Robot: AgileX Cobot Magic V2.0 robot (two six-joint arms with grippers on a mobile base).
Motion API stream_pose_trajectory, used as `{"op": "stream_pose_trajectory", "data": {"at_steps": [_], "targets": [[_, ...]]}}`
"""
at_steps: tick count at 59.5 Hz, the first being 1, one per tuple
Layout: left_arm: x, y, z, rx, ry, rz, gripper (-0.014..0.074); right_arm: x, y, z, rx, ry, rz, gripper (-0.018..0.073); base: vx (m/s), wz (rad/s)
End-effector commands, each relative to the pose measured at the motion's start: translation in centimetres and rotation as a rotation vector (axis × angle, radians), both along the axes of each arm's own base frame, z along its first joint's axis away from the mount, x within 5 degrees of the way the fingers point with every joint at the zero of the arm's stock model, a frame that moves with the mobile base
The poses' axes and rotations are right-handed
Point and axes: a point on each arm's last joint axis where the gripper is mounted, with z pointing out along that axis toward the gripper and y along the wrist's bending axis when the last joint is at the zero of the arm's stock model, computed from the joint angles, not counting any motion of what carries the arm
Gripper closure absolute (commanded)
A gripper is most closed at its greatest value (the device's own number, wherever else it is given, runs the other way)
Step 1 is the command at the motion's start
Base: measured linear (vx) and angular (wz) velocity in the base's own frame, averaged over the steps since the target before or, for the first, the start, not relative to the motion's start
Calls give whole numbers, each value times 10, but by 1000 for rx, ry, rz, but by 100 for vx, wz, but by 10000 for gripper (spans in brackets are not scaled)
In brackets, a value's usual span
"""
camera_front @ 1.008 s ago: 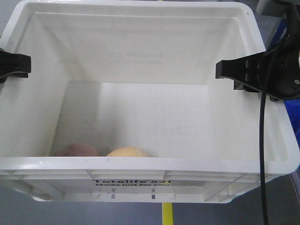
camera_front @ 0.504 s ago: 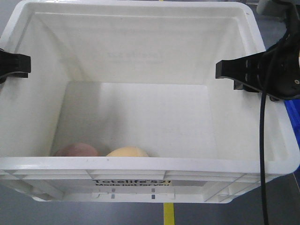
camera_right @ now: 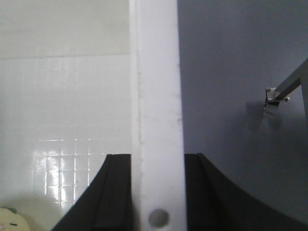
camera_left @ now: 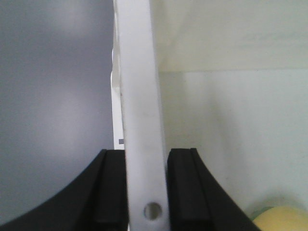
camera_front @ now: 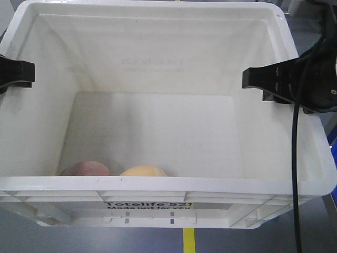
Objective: Place moving items into box and shelve
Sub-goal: 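Keep holding the tote with both grippers as the base keeps driving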
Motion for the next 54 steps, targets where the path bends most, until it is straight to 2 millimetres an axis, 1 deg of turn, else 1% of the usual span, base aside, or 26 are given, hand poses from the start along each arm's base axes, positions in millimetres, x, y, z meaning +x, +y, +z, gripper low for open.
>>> {"op": "stream_pose_trajectory", "data": {"at_steps": [1, 54], "targets": [[0, 9, 23, 49, -169, 21, 530, -1, -16, 27, -39, -171, -24, 432, 44, -3], [0, 9, 23, 49, -169, 21, 530, -1, -16, 27, -39, -171, -24, 432, 45, -3]]}}
